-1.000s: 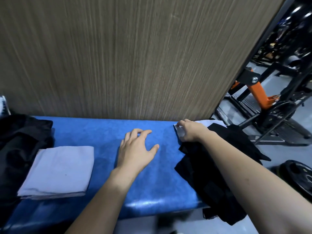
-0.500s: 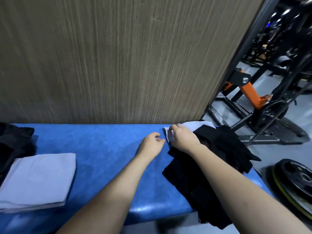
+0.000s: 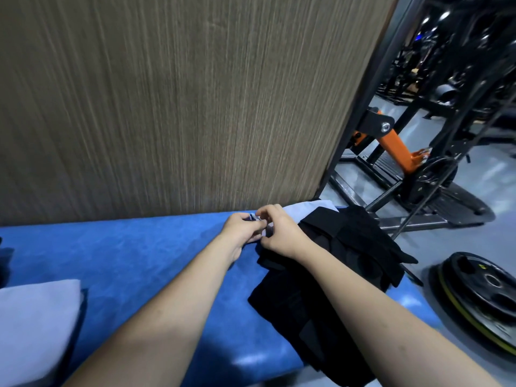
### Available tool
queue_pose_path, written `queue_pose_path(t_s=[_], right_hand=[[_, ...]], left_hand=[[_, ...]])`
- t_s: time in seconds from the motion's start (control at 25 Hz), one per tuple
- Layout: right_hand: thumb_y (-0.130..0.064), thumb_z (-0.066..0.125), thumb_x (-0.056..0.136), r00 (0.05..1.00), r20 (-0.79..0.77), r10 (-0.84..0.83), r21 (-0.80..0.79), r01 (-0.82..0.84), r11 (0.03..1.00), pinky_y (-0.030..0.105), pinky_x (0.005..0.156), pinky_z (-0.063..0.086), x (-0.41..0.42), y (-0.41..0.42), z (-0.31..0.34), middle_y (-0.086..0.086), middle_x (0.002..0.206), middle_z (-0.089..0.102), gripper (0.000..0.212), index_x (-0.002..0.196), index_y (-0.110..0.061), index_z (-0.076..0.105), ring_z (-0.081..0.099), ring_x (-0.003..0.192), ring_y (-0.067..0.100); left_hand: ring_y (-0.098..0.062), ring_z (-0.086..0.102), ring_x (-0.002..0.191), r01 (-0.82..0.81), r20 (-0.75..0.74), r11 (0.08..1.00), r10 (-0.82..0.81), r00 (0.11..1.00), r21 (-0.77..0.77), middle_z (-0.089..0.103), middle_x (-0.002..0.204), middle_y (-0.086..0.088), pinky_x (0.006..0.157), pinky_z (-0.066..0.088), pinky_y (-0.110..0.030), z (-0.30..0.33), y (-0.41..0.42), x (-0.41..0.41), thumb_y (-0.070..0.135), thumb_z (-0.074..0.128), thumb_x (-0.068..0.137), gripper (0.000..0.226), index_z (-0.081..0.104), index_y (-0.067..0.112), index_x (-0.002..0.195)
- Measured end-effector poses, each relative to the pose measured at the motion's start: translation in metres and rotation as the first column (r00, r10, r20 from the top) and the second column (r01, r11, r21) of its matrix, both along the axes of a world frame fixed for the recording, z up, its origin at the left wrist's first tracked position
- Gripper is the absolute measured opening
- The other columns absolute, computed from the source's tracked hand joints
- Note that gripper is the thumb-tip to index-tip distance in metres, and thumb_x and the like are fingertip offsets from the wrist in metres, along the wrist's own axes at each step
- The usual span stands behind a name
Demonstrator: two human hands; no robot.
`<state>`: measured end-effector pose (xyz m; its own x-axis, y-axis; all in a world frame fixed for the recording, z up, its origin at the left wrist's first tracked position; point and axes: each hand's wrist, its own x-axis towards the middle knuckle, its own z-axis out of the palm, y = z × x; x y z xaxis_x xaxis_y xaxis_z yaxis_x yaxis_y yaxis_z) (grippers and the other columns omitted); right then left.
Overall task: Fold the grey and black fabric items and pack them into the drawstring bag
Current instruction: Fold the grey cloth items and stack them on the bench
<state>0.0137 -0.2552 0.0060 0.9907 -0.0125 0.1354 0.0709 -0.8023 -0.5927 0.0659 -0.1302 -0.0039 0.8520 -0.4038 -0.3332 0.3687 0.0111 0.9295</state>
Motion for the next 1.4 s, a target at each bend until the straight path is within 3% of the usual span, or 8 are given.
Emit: queue_pose_path(t_s=[0.16,0.36,0.56,0.8,0.96,1.12,1.24,1.4], right_hand=[[0.002,0.066,0.074,0.999,-0.022,0.039,-0.003,-0.039,0.999,0.026,0.09,0.047,-0.003,-0.005,0.001,0.005,0.123,0.049,0.063,0.132,-0.012,0.048,0.054,0.107,0.016],[-0.009,0.067,0.081,1.0,-0.015,-0.025,-0.111,0.023,0.994,0.039,0.082,0.052,-0.006,-0.007,0.002,-0.002,0.13,0.045,0.066,0.14,-0.022,0.038,0.055,0.106,0.016],[-0.014,0.066,0.081,0.995,0.073,-0.064,-0.388,0.088,0.917,0.039,0.077,0.048,-0.005,-0.004,-0.001,0.003,0.123,0.052,0.063,0.139,-0.019,0.044,0.058,0.105,0.03],[-0.012,0.056,0.088,0.974,0.19,-0.121,-0.514,0.204,0.833,0.034,0.065,0.035,-0.009,0.002,0.003,0.002,0.118,0.056,0.045,0.132,-0.017,0.052,0.058,0.103,0.028],[-0.015,0.059,0.088,0.953,0.253,-0.166,-0.533,0.28,0.798,0.035,0.061,0.045,-0.013,0.015,0.011,0.0,0.106,0.058,0.031,0.119,-0.021,0.058,0.062,0.096,0.026],[-0.013,0.061,0.084,0.936,0.315,-0.158,-0.526,0.311,0.791,0.032,0.053,0.034,-0.016,0.039,0.017,0.0,0.095,0.057,0.022,0.105,-0.02,0.061,0.061,0.086,0.026],[-0.007,0.062,0.079,0.915,0.38,-0.135,-0.482,0.32,0.816,0.03,0.048,0.026,-0.025,0.058,0.021,0.001,0.085,0.053,0.016,0.093,-0.016,0.058,0.059,0.079,0.027],[-0.007,0.06,0.076,0.897,0.414,-0.157,-0.336,0.31,0.889,0.034,0.055,0.046,-0.051,0.073,0.029,-0.007,0.099,0.058,0.028,0.099,-0.023,0.062,0.057,0.094,0.018]], left_hand=[[-0.019,0.059,0.068,-0.047,0.085,0.992,0.037,0.996,0.117,0.064,0.085,-0.008,0.054,0.047,-0.026,0.014,-0.017,-0.006,-0.001,0.06,0.085,0.021,0.058,0.016,0.097],[-0.022,0.069,0.08,-0.149,0.216,0.955,0.094,0.972,0.255,0.07,0.09,-0.002,0.076,0.059,-0.04,0.009,-0.015,-0.011,0.02,0.061,0.082,0.016,0.053,0.03,0.09],[-0.028,0.069,0.093,-0.136,0.251,0.985,0.105,0.962,0.107,0.065,0.106,-0.012,0.075,0.059,-0.041,0.02,0.006,-0.01,0.006,0.062,0.085,0.046,0.051,0.037,0.117],[-0.019,0.066,0.097,-0.104,0.457,0.994,0.082,0.886,0.023,0.071,0.102,0.0,0.085,0.054,-0.031,0.043,0.05,-0.01,0.004,0.055,0.089,0.032,0.071,0.03,0.096],[-0.019,0.066,0.108,-0.147,0.473,0.989,0.134,0.871,-0.01,0.073,0.107,0.001,0.097,0.052,-0.036,0.061,0.095,-0.015,0.005,0.054,0.09,0.029,0.074,0.025,0.097],[-0.016,0.069,0.1,-0.196,0.439,0.98,0.187,0.879,-0.026,0.075,0.103,-0.001,0.089,0.055,-0.032,0.077,0.144,-0.027,0.004,0.056,0.091,0.027,0.074,0.021,0.102],[-0.008,0.065,0.076,-0.237,0.426,0.972,0.211,0.88,0.007,0.07,0.089,0.001,0.071,0.053,-0.023,0.086,0.183,-0.043,0.001,0.064,0.087,0.026,0.073,0.017,0.105],[-0.011,0.058,0.069,-0.225,0.447,0.965,0.143,0.883,0.135,0.061,0.091,-0.001,0.06,0.055,-0.019,0.088,0.218,-0.071,-0.004,0.065,0.086,0.029,0.07,0.013,0.109]])
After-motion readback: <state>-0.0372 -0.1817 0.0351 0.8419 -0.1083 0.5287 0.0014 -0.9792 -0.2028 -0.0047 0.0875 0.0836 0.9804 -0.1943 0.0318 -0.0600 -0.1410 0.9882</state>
